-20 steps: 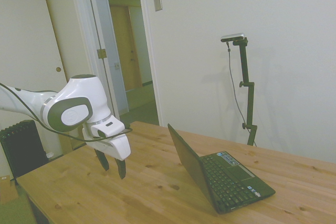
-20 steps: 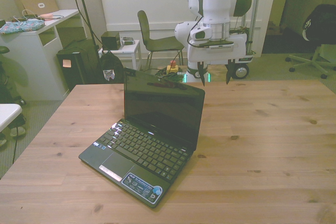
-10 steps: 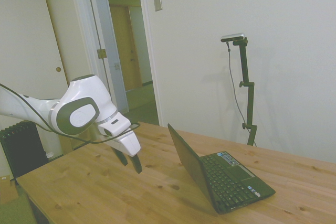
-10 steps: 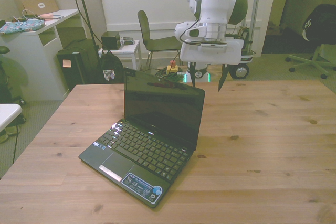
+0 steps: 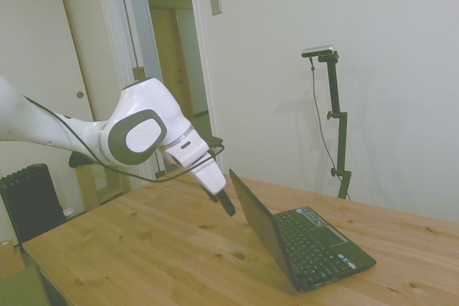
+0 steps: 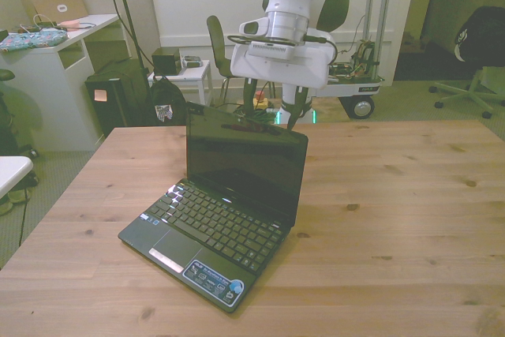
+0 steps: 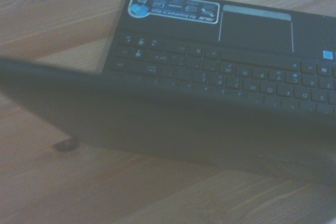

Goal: Close the laptop

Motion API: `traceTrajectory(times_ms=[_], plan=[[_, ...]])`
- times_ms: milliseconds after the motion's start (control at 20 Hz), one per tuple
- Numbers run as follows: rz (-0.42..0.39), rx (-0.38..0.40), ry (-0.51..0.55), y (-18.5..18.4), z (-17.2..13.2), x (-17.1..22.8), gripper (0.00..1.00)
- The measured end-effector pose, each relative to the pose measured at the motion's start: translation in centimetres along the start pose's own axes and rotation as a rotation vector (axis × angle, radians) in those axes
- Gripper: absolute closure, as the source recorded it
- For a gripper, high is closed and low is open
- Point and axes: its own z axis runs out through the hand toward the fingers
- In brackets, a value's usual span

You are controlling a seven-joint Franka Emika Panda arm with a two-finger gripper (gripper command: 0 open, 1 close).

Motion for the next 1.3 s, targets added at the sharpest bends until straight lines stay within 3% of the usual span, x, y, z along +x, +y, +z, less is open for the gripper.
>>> traceTrajectory(times_ms=[400, 1300], plan=[[0.119, 0.005, 0.035, -0.5, 0.5, 0.6, 1.00], [0.168, 0.013, 0.053, 0.3, -0.1, 2.9, 1.00]])
